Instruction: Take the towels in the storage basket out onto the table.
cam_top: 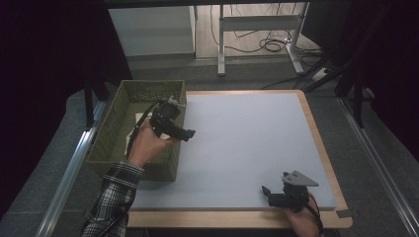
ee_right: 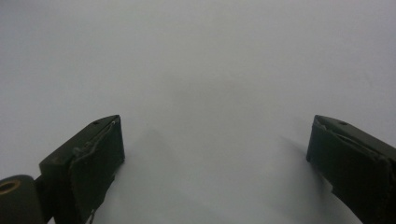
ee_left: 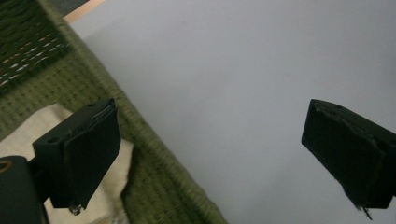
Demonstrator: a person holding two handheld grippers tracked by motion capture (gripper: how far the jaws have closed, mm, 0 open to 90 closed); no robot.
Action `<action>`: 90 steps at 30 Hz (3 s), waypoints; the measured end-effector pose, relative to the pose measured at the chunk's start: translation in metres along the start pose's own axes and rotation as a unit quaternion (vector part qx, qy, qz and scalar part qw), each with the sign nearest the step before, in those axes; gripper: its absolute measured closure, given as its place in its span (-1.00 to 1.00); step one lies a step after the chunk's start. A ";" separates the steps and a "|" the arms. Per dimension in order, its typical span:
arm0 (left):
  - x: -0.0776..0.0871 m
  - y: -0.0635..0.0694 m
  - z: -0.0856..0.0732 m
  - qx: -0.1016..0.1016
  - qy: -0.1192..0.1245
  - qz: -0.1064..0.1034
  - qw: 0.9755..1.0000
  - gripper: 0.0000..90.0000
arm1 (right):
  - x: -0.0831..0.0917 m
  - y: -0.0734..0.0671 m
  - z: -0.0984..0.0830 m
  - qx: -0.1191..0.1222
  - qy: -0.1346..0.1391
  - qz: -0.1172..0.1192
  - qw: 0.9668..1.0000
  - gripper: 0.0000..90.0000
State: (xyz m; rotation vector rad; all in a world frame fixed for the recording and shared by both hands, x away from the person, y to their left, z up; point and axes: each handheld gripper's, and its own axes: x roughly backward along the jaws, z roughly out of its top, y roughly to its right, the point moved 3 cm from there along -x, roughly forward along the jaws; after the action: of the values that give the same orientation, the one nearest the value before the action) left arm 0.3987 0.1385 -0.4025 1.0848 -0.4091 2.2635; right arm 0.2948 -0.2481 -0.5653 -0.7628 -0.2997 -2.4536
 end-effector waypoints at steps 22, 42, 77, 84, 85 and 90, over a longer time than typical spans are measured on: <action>0.002 -0.065 -0.029 0.074 -0.023 0.037 0.996 -0.92 | 0.000 0.000 0.000 0.000 0.000 0.000 1.000 -0.91; -0.050 -0.120 -0.064 0.131 -0.098 0.058 0.985 -0.93 | 0.000 0.000 0.000 0.000 0.000 0.000 1.000 -0.91; -0.094 -0.153 -0.081 0.181 -0.241 0.045 0.953 0.73 | 0.000 0.000 0.000 0.000 0.000 0.000 1.000 -0.91; -0.071 -0.151 -0.071 0.173 -0.198 0.043 0.964 0.73 | 0.000 0.000 0.000 0.001 -0.001 0.001 1.000 -0.91; -0.068 -0.150 -0.069 0.172 -0.194 0.046 0.965 0.72 | 0.000 0.000 0.000 0.000 -0.001 0.001 1.000 -0.91; -0.052 -0.146 -0.061 0.160 -0.166 0.047 0.972 0.72 | 0.000 0.000 0.000 0.000 -0.001 0.000 1.000 -0.91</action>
State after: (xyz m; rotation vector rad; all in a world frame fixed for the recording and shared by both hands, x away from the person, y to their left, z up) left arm 0.4790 0.2628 -0.4774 1.6535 -0.2334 2.2826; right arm 0.2947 -0.2483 -0.5653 -0.7643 -0.3003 -2.4528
